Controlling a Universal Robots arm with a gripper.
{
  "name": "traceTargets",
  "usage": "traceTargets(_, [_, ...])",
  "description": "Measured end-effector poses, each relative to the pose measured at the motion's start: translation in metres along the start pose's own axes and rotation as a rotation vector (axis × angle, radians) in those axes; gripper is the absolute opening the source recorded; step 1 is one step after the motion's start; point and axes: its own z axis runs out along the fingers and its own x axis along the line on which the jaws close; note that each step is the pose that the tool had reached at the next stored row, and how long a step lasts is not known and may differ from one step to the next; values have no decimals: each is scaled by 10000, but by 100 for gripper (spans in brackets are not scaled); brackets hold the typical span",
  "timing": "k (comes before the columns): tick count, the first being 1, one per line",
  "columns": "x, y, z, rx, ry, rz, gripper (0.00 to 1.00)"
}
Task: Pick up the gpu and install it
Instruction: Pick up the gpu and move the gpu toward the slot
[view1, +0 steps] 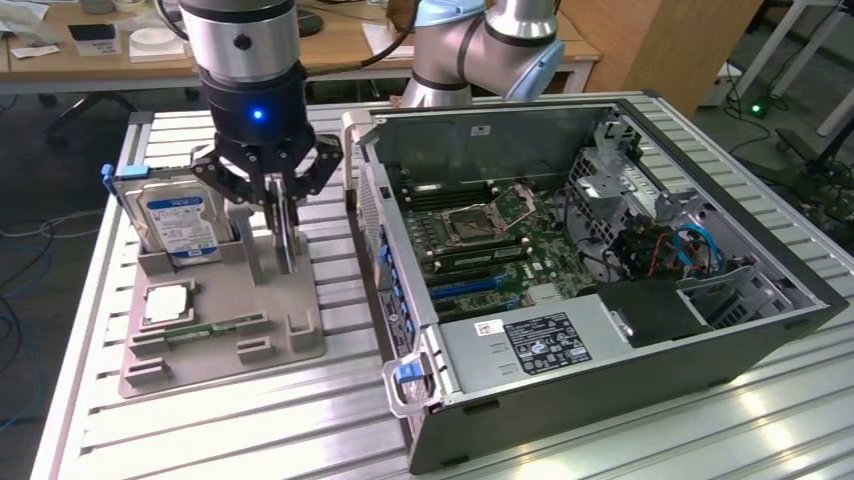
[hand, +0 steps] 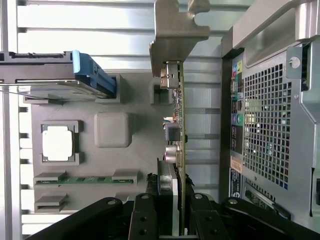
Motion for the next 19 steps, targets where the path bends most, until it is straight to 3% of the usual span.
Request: traceTargets(19, [-3,9,-213,-21,2,0,28])
